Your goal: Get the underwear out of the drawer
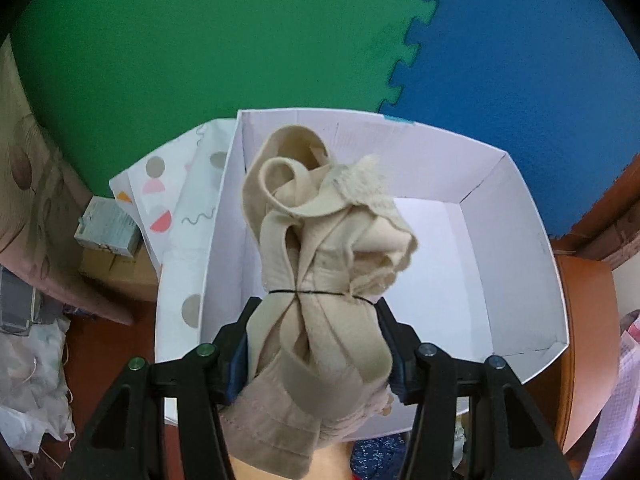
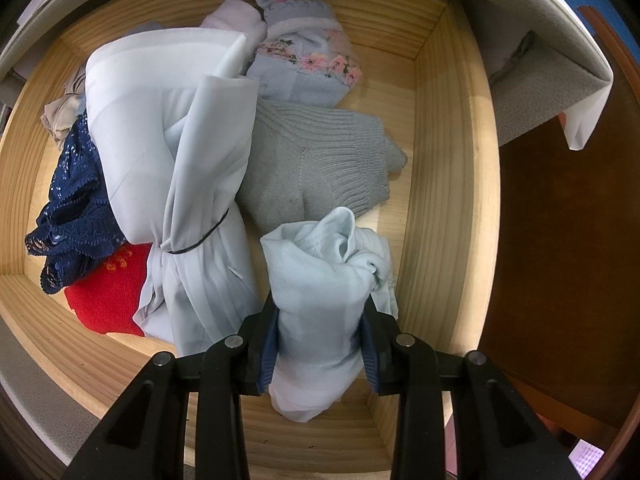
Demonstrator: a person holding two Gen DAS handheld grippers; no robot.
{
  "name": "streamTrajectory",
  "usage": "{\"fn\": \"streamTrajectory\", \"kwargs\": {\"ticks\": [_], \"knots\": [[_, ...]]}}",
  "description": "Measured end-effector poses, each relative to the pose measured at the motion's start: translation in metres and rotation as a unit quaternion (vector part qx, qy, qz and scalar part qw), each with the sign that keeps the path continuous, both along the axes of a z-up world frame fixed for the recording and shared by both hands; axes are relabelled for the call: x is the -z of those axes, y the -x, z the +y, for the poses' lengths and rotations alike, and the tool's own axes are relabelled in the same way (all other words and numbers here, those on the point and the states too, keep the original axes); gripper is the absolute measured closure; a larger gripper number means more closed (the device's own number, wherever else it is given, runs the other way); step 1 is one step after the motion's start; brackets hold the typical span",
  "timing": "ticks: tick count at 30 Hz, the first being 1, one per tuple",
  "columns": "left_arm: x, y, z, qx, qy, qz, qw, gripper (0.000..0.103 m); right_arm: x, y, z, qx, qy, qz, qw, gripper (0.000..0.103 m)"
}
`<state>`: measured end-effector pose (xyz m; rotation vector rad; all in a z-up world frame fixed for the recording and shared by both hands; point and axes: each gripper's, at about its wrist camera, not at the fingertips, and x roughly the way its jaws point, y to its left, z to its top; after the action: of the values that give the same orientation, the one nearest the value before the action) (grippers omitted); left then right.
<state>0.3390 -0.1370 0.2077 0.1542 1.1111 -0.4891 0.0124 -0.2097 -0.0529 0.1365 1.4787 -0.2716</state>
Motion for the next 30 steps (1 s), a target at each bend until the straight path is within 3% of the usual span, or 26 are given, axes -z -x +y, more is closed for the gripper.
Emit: {"fn": "streamTrajectory", "kwargs": {"ticks": [6,14,24,30], "knots": [[0.011,0.001,0.0,-0.014,-0.015,0.017,0.9997,0.048,0.0,0.0,0.0,-0.001,0.0,0.0,1.0,0.07],[0.015,0.002,-0.007,-0.009,-0.039,0.005,0.9992,0.046,0.0,0.0,0.001,-0.001,0.0,0.0,1.0,0.07],[-0.007,0.009,-0.004,-0.012,-0.042,-0.035,0.9984,0.04,0.0,-0.001,0.001,-0.001,0.001,0.001,1.0,0.07],[-0.03,0.038,0.006,0.001,-0.053,-0.084,0.9951,0.04,0.001,-0.001,0.001,-0.002,0.003,0.003,1.0,0.07]]}}
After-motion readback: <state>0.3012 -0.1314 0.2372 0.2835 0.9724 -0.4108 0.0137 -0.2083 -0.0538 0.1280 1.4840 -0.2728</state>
